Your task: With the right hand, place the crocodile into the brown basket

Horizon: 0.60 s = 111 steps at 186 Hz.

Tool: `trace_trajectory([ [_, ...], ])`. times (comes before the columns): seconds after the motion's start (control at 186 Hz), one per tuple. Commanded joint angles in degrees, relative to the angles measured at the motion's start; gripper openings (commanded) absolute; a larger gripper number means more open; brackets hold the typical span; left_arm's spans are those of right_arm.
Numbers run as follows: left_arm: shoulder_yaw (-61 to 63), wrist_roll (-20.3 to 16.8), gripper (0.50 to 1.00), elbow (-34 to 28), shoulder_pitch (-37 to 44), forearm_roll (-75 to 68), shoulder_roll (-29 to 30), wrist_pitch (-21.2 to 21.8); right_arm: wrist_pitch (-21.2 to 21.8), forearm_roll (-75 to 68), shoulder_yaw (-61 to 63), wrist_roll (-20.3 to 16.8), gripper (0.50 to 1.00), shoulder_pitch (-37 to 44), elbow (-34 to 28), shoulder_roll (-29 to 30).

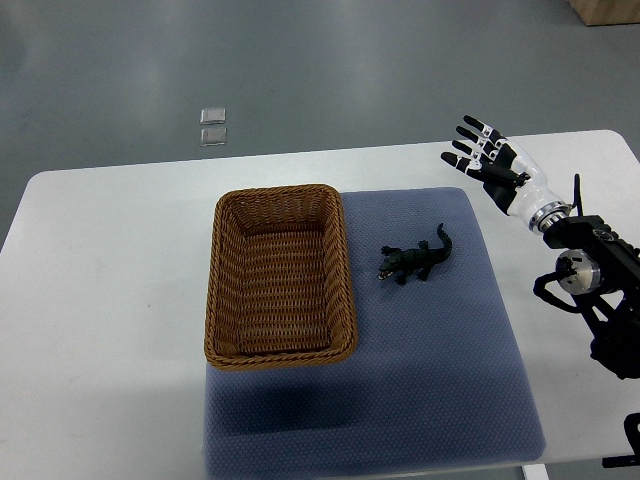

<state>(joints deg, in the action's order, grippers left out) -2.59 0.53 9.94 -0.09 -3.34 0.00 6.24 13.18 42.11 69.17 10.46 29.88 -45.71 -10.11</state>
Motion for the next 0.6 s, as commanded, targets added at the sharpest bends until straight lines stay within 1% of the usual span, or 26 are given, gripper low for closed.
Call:
trace_trajectory([
  [0.0, 0.1, 0.0, 1.000, 0.2, 0.0, 0.0, 0.0, -0.1, 0.0, 0.0, 0.0, 0.0, 0.928, 0.0, -0.1, 0.0],
  [0.592, 0.0, 0.0, 1.000, -0.1, 0.2, 0.0, 0.0, 0.0, 0.4, 0.0, 0.2, 0.0, 0.926, 0.1, -0.3, 0.2],
])
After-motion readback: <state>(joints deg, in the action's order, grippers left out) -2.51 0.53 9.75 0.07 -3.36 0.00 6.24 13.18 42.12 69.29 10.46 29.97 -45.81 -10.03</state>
